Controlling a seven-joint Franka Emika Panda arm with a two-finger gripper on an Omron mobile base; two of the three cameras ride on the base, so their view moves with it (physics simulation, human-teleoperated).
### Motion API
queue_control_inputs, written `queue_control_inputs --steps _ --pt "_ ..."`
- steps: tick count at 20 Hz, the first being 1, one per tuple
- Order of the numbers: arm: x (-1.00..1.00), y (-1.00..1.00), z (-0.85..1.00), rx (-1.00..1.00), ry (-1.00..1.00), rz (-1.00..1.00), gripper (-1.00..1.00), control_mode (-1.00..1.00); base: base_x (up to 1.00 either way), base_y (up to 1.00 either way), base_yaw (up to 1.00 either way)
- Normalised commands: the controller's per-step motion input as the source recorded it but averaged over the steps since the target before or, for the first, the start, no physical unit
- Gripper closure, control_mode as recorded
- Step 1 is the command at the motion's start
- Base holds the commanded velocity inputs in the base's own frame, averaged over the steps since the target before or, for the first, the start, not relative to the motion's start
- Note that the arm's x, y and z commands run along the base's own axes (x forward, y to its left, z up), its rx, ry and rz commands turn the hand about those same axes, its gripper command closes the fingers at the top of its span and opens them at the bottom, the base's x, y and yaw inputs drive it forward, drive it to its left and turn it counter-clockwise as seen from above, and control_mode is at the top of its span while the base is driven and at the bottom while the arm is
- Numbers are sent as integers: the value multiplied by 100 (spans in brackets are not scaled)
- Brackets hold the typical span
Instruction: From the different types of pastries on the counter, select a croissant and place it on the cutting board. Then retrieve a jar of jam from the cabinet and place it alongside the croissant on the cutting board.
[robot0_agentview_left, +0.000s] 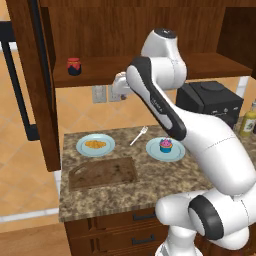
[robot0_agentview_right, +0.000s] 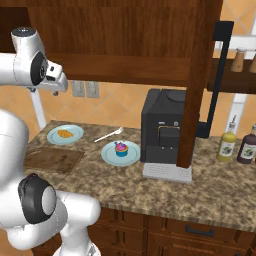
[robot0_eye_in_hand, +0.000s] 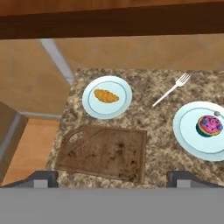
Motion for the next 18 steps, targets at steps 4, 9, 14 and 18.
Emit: queue_control_inputs --steps 4,9,14,18 --pt "38 46 18 18 -28 19 -100 -100 0 0 0" --pt "14 44 34 6 -29 16 -100 -100 0 0 0" --pt "2 17 10 0 -4 1 -100 -100 0 0 0" --pt "5 1 14 3 -12 35 -100 -100 0 0 0"
